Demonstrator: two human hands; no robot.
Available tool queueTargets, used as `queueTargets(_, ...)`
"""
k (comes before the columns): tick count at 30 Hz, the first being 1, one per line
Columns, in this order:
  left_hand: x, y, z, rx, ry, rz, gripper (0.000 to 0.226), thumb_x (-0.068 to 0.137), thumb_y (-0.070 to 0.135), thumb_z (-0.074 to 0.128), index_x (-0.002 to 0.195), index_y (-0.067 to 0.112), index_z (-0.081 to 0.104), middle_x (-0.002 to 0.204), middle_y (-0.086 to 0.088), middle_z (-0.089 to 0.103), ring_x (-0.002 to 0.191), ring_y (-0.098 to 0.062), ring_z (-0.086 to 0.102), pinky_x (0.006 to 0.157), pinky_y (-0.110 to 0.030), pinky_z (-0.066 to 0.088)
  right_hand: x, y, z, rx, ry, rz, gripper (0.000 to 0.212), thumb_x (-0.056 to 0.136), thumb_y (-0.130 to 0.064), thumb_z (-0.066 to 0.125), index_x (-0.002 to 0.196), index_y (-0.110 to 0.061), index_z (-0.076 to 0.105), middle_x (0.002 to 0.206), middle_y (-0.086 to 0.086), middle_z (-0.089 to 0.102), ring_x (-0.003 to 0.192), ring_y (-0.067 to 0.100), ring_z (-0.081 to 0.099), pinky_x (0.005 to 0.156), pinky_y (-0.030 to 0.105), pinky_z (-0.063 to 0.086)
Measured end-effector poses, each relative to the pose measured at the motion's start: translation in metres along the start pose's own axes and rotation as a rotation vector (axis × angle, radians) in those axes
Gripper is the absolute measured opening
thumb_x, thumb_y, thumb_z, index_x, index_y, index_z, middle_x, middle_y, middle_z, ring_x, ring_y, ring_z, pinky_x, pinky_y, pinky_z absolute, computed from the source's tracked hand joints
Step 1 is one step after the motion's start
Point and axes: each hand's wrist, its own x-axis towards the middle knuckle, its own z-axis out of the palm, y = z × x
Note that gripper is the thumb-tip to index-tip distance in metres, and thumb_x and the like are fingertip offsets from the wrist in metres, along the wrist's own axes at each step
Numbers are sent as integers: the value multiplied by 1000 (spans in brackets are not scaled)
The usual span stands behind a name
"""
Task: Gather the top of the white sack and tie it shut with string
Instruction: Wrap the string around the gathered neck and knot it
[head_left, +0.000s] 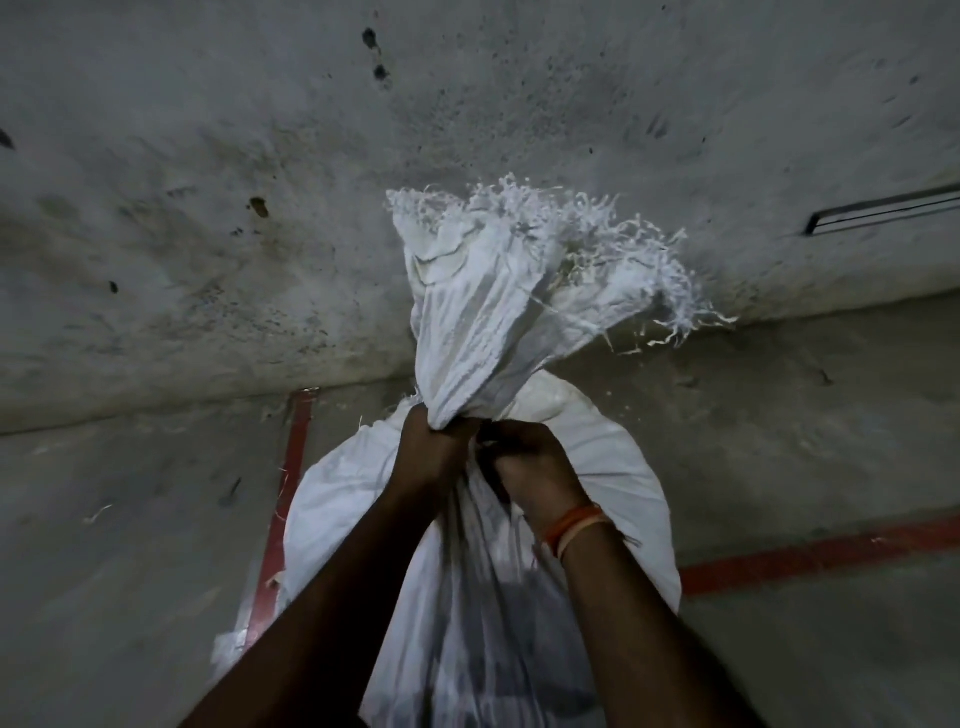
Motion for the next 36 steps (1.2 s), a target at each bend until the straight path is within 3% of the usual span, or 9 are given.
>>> queueTargets(3, 1, 5, 1, -156, -18, -44, 2, 77, 18, 72, 75, 18, 72, 79, -3, 73, 81, -19, 71, 76, -34, 57, -3, -12, -3, 19, -219, 60, 11, 70, -15, 67, 75, -24, 71, 65, -6, 69, 62, 11, 63, 63, 29, 49)
queueTargets(7, 7, 1, 1, -140, -208, -171, 29, 93, 34, 64, 99, 8, 75, 95, -6, 75, 92, -24, 69, 83, -39, 53, -6, -2, -3, -246, -246, -64, 46, 75, -15, 82, 118, -21, 65, 103, -7, 71, 96, 9, 66, 83, 16, 52)
queueTargets(14, 1, -3, -25, 19, -368, -90, 64, 86, 40, 70, 143, 27, 45, 133, 3, 62, 122, -13, 60, 100, -32, 52, 4, 13, 12, -183, -46, -17, 28, 80, -19, 76, 105, -9, 74, 106, 10, 75, 104, 23, 67, 97, 38, 53)
queueTargets(17, -5, -30, -59, 505, -240, -44, 77, 77, 74, 55, 146, 43, 37, 143, 7, 53, 126, -11, 53, 109, -39, 41, 4, 15, 9, -130, -50, 23, 24, 79, -21, 75, 100, -8, 75, 98, 6, 76, 97, 19, 70, 89, 32, 56)
queueTargets(21, -22, -54, -80, 834, -71, 57, 36, 93, 39, 61, 128, 32, 60, 117, 5, 71, 96, -7, 65, 78, -15, 41, 1, 19, 7, -70, -46, 44, 27, 82, -18, 77, 106, -5, 75, 103, 12, 76, 100, 26, 71, 95, 44, 56)
queueTargets(24, -33, -58, -78, 804, 72, 100, 27, 93, 25, 64, 119, 30, 69, 112, 7, 75, 96, -7, 70, 77, -4, 42, 0, 18, 9, -107, -29, 35, 46, 75, -35, 78, 108, -5, 73, 104, 10, 76, 100, 23, 71, 95, 44, 56)
queueTargets(29, -47, -34, -59, 967, 179, 180, 27, 97, 24, 53, 115, 25, 72, 101, -4, 77, 92, -22, 71, 81, -33, 56, -2, 21, 10, -185, 15, 5, 55, 66, -49, 76, 101, -7, 73, 96, 6, 77, 93, 21, 72, 89, 45, 57)
queueTargets(33, -71, -28, -42, 741, 120, 46, 21, 96, 27, 54, 96, 20, 73, 77, -1, 76, 69, -14, 73, 72, -37, 59, -2, 20, 9, -300, 54, -38, 42, 76, -33, 82, 100, 0, 72, 97, 14, 76, 96, 28, 70, 88, 41, 55)
queueTargets(36, -87, -22, -18, 38, 127, -326, 13, 98, 18, 56, 101, 7, 61, 68, -8, 74, 57, -20, 72, 54, -38, 60, -5, 20, 10, -409, 87, -97, 37, 77, -29, 81, 99, 0, 72, 99, 16, 76, 100, 30, 69, 85, 35, 53)
